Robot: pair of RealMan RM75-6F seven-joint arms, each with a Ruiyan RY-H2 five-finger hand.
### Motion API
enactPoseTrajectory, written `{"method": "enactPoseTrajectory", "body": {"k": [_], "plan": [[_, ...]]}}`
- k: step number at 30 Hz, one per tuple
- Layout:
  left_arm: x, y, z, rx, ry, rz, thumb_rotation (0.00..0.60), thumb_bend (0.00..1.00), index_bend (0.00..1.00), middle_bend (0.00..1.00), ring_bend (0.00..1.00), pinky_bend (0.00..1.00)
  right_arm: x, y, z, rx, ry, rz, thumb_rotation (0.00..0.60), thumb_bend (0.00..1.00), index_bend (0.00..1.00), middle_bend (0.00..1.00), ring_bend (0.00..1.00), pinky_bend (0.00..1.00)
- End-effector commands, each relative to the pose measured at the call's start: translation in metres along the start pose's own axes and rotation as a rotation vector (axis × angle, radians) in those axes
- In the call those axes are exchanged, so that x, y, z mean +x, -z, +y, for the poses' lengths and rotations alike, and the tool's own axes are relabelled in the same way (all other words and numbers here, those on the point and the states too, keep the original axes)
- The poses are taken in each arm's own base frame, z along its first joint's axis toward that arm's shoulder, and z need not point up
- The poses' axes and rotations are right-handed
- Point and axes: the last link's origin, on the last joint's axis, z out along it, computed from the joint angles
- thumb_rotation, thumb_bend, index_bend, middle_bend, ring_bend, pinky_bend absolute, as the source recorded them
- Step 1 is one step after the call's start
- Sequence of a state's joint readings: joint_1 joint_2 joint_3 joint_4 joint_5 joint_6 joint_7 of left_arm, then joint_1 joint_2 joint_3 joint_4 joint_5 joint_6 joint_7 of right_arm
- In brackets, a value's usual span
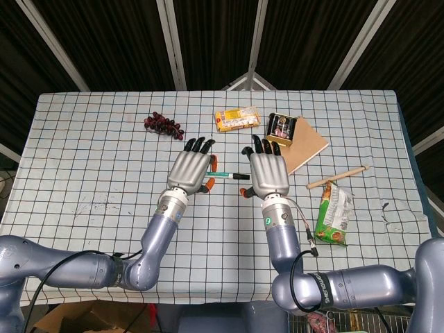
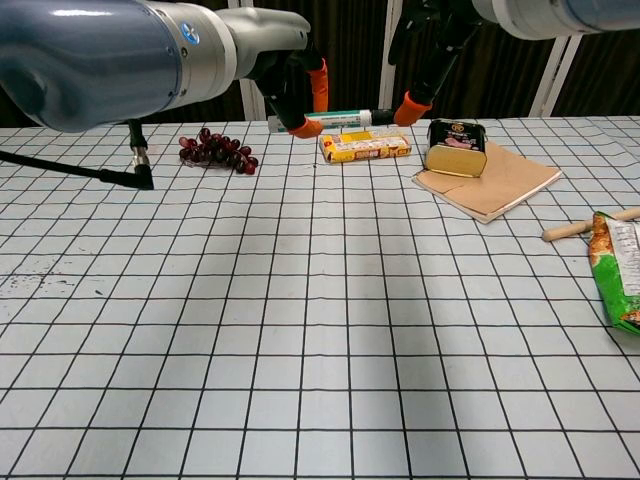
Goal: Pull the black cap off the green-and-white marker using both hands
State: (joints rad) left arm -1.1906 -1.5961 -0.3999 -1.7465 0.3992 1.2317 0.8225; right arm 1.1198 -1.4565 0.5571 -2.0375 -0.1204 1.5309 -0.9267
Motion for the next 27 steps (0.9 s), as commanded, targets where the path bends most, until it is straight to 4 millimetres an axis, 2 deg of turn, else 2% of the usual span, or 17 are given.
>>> {"method": "enactPoseTrajectory", "body": {"k": [1,11,18,27], "plan": [[0.000,0.000,0.001,-0.001,0.004,0.002,0.600,0.61,0.67,0.08,0.00,0.00,-0.001,-0.001,0.001,-0.012,0.014,-0.006,0.600,0.24,0.32,0.00,0.00,0.00],[-0.001,-0.001,0.002,-0.004,0.009,0.002,0.600,0.61,0.67,0.08,0.00,0.00,-0.004,-0.002,0.008,-0.033,0.008,-0.021,0.600,0.25,0.39,0.00,0.00,0.00],[-0.002,0.000,0.003,-0.007,0.012,0.002,0.600,0.61,0.67,0.08,0.00,0.00,-0.005,-0.005,0.005,-0.028,0.007,-0.016,0.600,0.28,0.47,0.00,0.01,0.00],[0.000,-0.001,0.001,-0.007,0.024,0.008,0.600,0.61,0.67,0.08,0.00,0.00,-0.011,-0.010,0.005,-0.035,0.009,-0.037,0.600,0.28,0.48,0.00,0.01,0.00]]}}
